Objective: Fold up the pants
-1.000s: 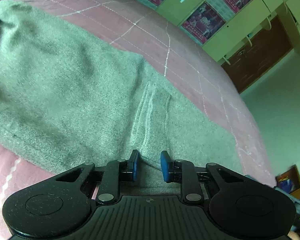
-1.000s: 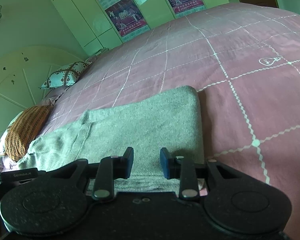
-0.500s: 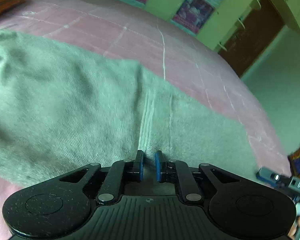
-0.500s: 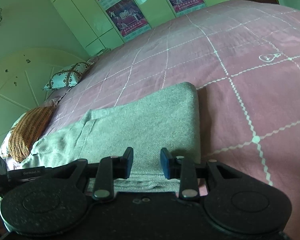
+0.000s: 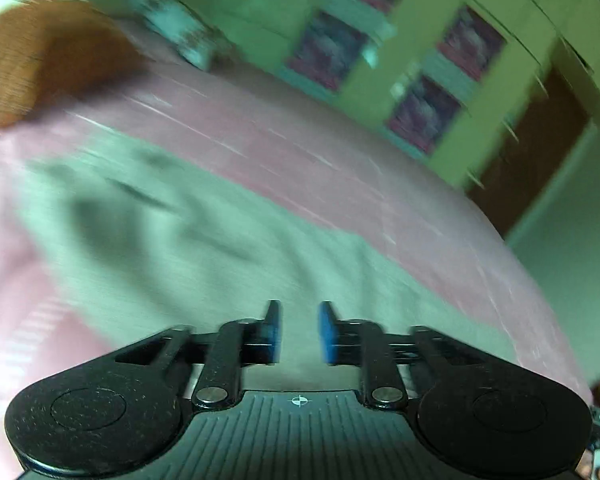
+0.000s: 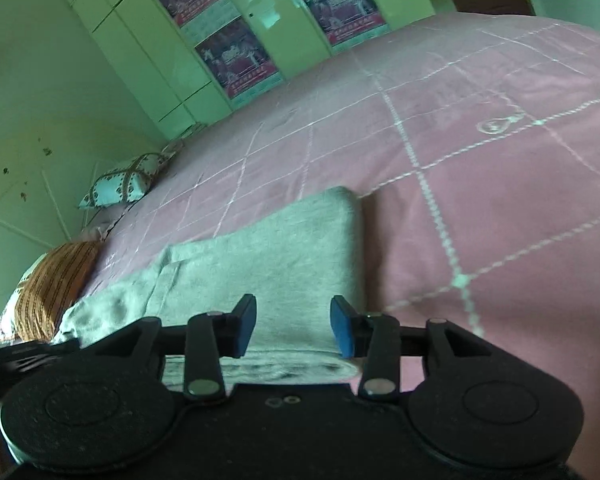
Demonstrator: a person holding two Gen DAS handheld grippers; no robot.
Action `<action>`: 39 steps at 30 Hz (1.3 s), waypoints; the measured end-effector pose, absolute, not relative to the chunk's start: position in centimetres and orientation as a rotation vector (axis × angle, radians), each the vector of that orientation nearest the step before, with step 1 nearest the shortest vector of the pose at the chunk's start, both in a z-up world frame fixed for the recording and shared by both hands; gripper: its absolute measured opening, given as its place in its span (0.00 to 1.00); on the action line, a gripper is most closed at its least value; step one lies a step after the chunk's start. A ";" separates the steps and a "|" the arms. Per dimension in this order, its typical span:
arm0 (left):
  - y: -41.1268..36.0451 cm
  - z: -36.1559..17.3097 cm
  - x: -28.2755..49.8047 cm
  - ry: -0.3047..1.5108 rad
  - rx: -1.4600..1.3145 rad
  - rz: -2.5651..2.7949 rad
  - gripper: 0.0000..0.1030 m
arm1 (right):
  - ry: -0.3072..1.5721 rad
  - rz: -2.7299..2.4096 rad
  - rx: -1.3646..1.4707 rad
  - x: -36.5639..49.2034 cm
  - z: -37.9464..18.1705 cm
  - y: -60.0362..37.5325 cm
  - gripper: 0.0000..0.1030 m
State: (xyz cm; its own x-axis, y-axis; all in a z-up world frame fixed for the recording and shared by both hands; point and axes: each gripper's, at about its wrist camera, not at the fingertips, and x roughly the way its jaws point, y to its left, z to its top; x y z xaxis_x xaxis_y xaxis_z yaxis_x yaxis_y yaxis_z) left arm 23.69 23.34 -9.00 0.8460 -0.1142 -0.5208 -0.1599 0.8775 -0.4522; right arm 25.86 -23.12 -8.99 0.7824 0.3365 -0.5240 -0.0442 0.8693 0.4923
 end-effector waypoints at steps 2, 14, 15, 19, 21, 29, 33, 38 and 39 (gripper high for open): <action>26.4 -9.1 21.8 0.543 -0.496 0.114 0.59 | 0.656 0.199 0.499 25.9 -9.7 -23.4 0.34; 39.4 -20.0 25.5 0.464 -1.013 0.095 0.60 | 0.593 0.222 0.418 25.4 -7.7 -18.2 0.44; 40.1 -20.8 26.2 0.433 -1.047 0.075 0.60 | 0.595 0.231 0.413 25.4 -7.5 -17.8 0.44; 40.6 -21.8 26.9 0.352 -1.083 0.079 0.42 | 0.629 0.266 0.376 25.9 -7.3 -15.5 0.46; 39.3 -20.6 25.8 0.274 -1.008 0.051 0.41 | 0.648 0.289 0.335 26.4 -7.4 -13.9 0.46; 40.1 -21.7 25.6 0.337 -1.008 0.034 0.41 | 0.662 0.454 0.034 29.1 -8.7 -2.5 0.43; 40.3 -20.6 26.0 0.382 -0.966 0.027 0.42 | 0.733 0.366 -0.290 29.9 -12.3 2.3 0.46; 38.8 -17.2 25.6 0.340 -0.875 -0.006 0.41 | 0.655 0.386 -0.090 28.2 -8.7 -1.3 0.66; 38.1 -16.2 25.7 0.317 -0.856 -0.032 0.40 | 0.640 0.361 -0.045 28.0 -8.2 -2.7 0.66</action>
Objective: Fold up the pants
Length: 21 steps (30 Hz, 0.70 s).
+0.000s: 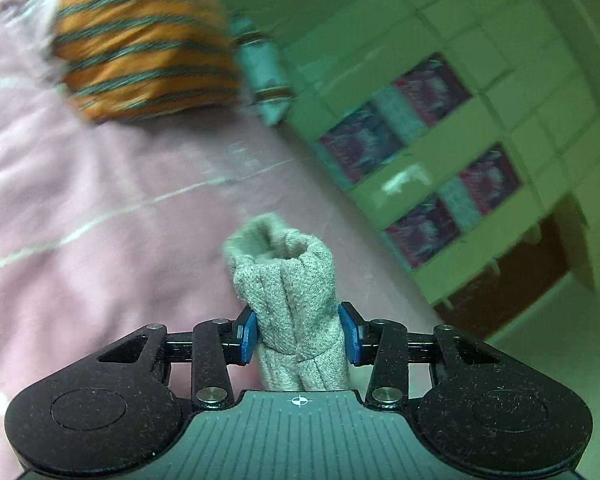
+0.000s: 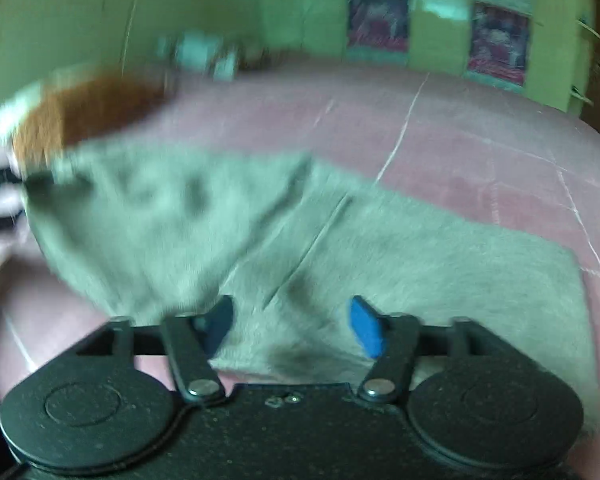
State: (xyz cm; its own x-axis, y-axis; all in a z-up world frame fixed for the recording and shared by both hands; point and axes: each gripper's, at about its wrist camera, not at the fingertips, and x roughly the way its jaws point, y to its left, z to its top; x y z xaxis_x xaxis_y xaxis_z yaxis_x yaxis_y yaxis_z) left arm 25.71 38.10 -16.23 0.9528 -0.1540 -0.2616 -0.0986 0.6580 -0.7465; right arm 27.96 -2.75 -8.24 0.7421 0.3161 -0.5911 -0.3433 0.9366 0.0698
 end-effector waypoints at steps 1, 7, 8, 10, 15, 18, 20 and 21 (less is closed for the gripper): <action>37.3 -15.2 25.9 0.303 -0.832 -0.055 0.40 | 0.632 0.335 0.016 27.8 -7.9 -4.7 0.66; 28.7 -9.0 28.3 0.265 -0.713 -0.230 0.38 | 0.622 0.118 0.455 28.4 -7.9 -16.3 0.61; 26.5 -8.2 28.7 0.268 -0.679 -0.253 0.38 | 0.624 0.098 0.499 28.4 -7.9 -17.8 0.60; 22.3 -7.0 29.7 0.278 -0.630 -0.315 0.38 | 0.602 0.079 0.579 28.0 -7.8 -20.5 0.60; 9.6 -5.5 32.0 0.345 -0.522 -0.530 0.38 | 0.569 0.059 0.710 26.9 -8.4 -25.5 0.60; 2.0 -7.2 34.0 0.542 -0.445 -0.664 0.47 | 0.561 0.045 0.768 26.1 -9.3 -28.1 0.61; -0.4 -8.5 33.7 0.605 -0.407 -0.629 0.49 | 0.566 0.039 0.811 26.3 -10.0 -29.6 0.61; 0.0 -8.7 33.1 0.587 -0.427 -0.609 0.49 | 0.566 0.043 0.831 25.9 -10.2 -30.1 0.61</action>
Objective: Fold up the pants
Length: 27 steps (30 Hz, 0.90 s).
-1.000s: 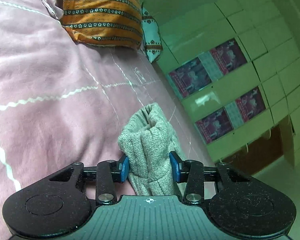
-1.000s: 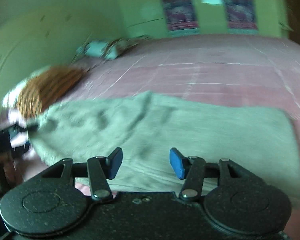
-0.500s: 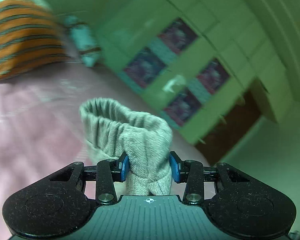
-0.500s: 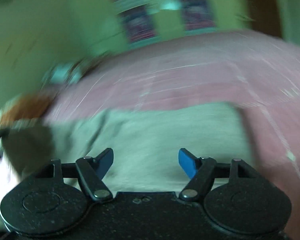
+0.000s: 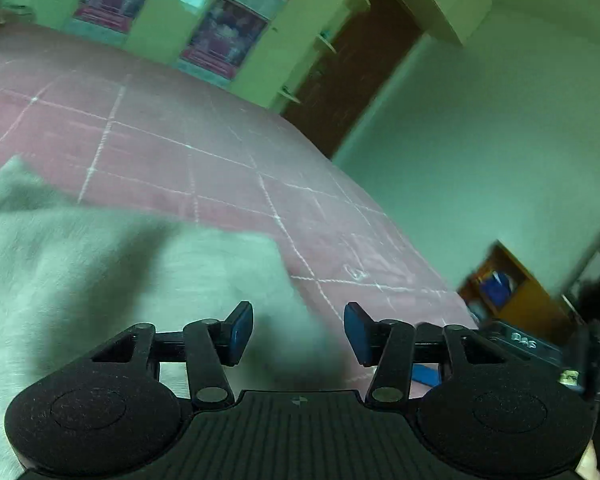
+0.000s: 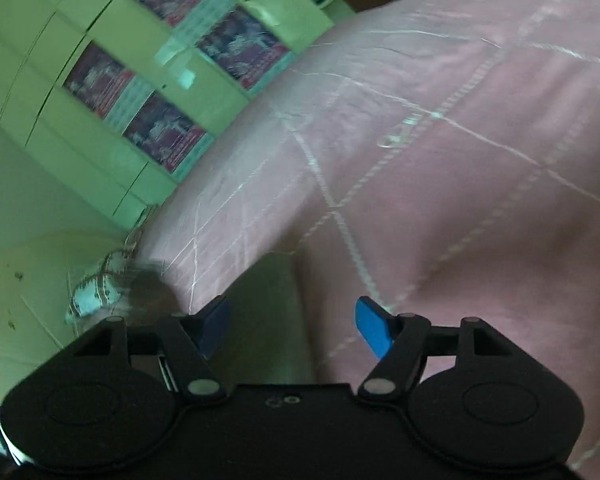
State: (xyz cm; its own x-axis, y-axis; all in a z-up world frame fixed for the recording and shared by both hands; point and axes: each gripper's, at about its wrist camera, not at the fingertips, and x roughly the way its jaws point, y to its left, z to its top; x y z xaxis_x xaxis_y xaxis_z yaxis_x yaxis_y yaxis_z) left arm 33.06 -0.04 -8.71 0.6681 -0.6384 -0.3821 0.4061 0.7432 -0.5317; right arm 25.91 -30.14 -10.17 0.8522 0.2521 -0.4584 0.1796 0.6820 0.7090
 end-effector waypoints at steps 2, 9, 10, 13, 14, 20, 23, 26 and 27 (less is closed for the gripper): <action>2.1 -8.7 31.7 0.561 -0.452 -0.534 0.49 | 0.562 0.079 0.852 25.5 -10.5 -30.6 0.62; 14.1 -9.2 25.1 0.516 -0.451 -0.273 0.49 | 0.637 0.246 0.892 26.9 -11.8 -26.9 0.61; 15.5 -9.6 24.1 0.521 -0.439 -0.241 0.49 | 0.649 0.259 0.898 26.9 -11.9 -26.1 0.61; 18.2 -10.6 21.4 0.540 -0.411 -0.178 0.49 | 0.684 0.273 0.923 26.9 -12.3 -24.7 0.61; 18.6 -11.0 20.7 0.548 -0.398 -0.168 0.49 | 0.690 0.271 0.930 27.1 -12.4 -24.4 0.61; 17.2 -11.7 20.9 0.614 -0.269 -0.257 0.49 | 0.794 0.242 0.885 29.8 -12.0 -21.9 0.61; 15.4 -11.7 22.1 0.635 -0.218 -0.287 0.49 | 0.825 0.205 0.820 31.0 -11.5 -20.4 0.35; 14.9 -11.8 22.6 0.644 -0.213 -0.277 0.49 | 0.747 0.259 0.735 30.7 -8.7 -18.6 0.25; 14.8 -11.9 22.7 0.642 -0.214 -0.273 0.50 | 0.709 0.283 0.716 30.4 -7.3 -18.0 0.25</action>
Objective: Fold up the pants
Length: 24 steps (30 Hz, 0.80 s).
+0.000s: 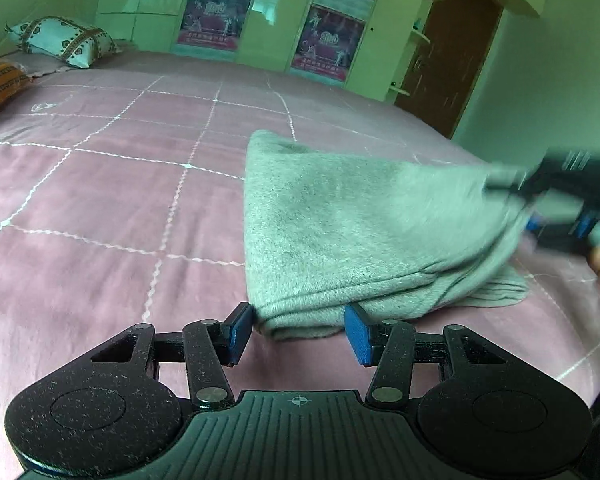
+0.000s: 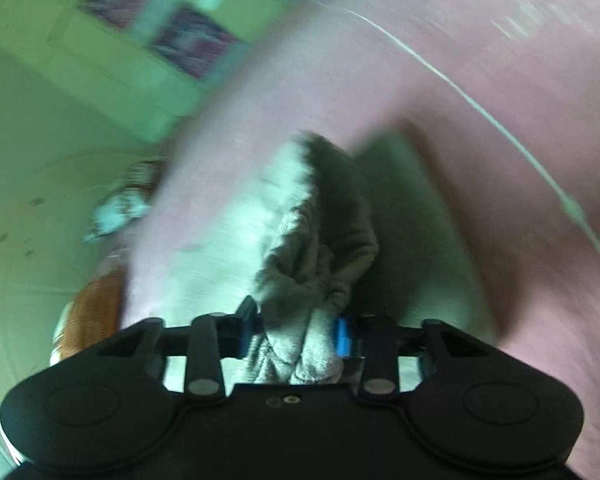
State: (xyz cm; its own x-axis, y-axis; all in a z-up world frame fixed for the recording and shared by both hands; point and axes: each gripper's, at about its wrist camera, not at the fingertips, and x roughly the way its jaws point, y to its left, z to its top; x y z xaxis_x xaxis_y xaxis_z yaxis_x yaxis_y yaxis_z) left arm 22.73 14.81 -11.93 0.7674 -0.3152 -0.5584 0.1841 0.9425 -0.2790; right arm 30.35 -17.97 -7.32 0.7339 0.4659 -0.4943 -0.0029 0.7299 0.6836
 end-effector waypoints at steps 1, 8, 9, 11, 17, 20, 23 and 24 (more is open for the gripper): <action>14.9 -12.0 22.8 0.634 -0.229 -0.265 0.51 | 0.682 0.306 0.707 30.1 -5.9 -17.4 0.25; 15.1 -10.5 21.4 0.534 -0.296 -0.327 0.52 | 0.543 0.421 0.620 29.0 0.8 -15.0 0.23; 14.8 -10.3 21.2 0.532 -0.296 -0.341 0.54 | 0.541 0.426 0.606 29.1 1.2 -14.7 0.23; 14.1 -10.4 21.4 0.536 -0.266 -0.341 0.57 | 0.542 0.429 0.592 29.2 1.6 -14.4 0.23; 13.7 -11.3 21.8 0.572 -0.193 -0.271 0.58 | 0.543 0.424 0.607 29.5 1.7 -14.6 0.23; 13.2 -11.8 22.7 0.596 -0.141 -0.218 0.58 | 0.548 0.413 0.614 29.1 1.4 -15.0 0.23; 14.3 -11.7 22.9 0.561 -0.179 -0.111 0.57 | 0.554 0.405 0.618 28.9 1.0 -15.2 0.23; 14.9 -11.6 22.7 0.540 -0.214 -0.101 0.57 | 0.554 0.406 0.618 28.9 1.0 -15.4 0.23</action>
State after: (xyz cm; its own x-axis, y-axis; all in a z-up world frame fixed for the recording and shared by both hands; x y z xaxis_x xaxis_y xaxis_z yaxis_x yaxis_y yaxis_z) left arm 22.67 14.90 -11.57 0.8533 -0.1513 -0.4990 0.0392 0.9729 -0.2279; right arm 28.87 -15.37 1.03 0.7807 0.5096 -0.3617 -0.1911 0.7458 0.6382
